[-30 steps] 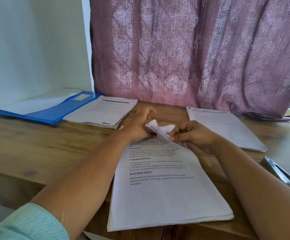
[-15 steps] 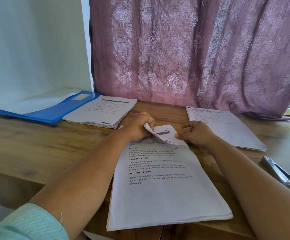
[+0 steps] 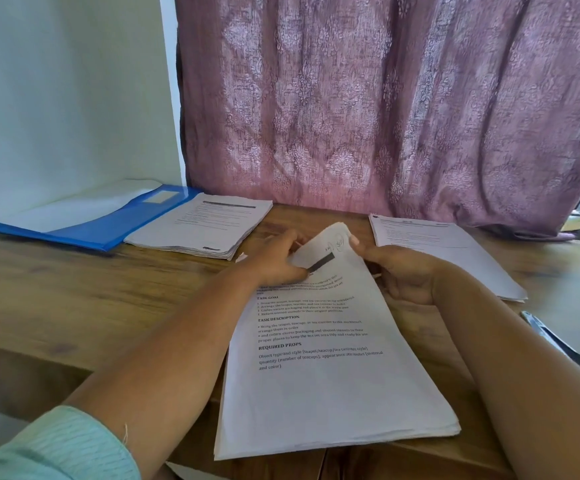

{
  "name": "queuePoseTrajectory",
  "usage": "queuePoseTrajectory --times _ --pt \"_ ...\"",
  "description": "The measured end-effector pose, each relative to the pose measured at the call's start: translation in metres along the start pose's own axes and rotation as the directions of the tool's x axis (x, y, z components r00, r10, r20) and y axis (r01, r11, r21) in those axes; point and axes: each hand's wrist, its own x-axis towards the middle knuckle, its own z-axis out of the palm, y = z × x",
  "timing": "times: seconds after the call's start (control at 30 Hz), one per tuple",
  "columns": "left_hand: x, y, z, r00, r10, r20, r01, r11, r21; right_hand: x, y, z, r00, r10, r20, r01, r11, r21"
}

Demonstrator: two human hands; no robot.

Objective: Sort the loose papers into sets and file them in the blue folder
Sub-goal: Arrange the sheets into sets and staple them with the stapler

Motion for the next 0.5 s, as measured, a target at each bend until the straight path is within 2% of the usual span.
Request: queuePoseTrajectory --times 0.03,0.1,0.17,0.23,0.3,0.37,0.4,0.43,0.47,0.5 --pt "0.000 -0.001 0.001 1.000 -0.006 -0.007 0.006 1.000 0.014 -0.003 -0.001 -0.003 0.998 0.044 0.052 -0.040 0.996 -0.078" --pt "0.002 -0.005 0.002 1.000 -0.011 -0.027 0.012 0.999 0.044 -0.005 0.002 -0.008 0.991 0.119 0.056 -0.106 0.976 -0.192" --pt "0.003 -0.006 0.003 0.999 -0.001 -0.051 0.006 0.996 0.093 -0.001 0.006 -0.009 0.993 0.119 -0.008 -0.118 0.970 -0.215" --pt "0.004 -0.004 -0.002 0.979 -0.012 -0.204 0.046 0.985 0.165 0.006 0.009 -0.008 0.991 0.051 -0.121 -0.077 0.971 -0.226" --pt "0.004 -0.002 -0.011 0.884 -0.061 -0.464 0.142 0.980 0.141 0.015 0.014 -0.011 0.964 -0.035 -0.265 0.001 0.992 -0.129" --pt "0.003 0.000 -0.020 0.757 -0.157 -0.634 0.183 0.983 -0.025 0.018 0.015 -0.020 0.907 -0.104 -0.408 0.098 0.995 -0.037" --pt "0.001 0.003 -0.023 0.752 -0.246 -0.611 0.182 0.969 -0.165 0.020 0.015 -0.025 0.877 -0.132 -0.462 0.141 0.990 -0.014" --pt "-0.002 0.006 -0.026 0.795 -0.337 -0.504 0.181 0.925 -0.333 0.019 0.013 -0.027 0.849 -0.162 -0.503 0.184 0.983 -0.006" --pt "-0.006 0.012 -0.028 0.867 -0.389 -0.313 0.199 0.844 -0.499 0.019 0.011 -0.029 0.816 -0.195 -0.543 0.226 0.974 -0.011" --pt "-0.009 0.017 -0.028 0.924 -0.372 -0.087 0.244 0.748 -0.617 0.019 0.009 -0.030 0.781 -0.227 -0.582 0.267 0.964 -0.017"
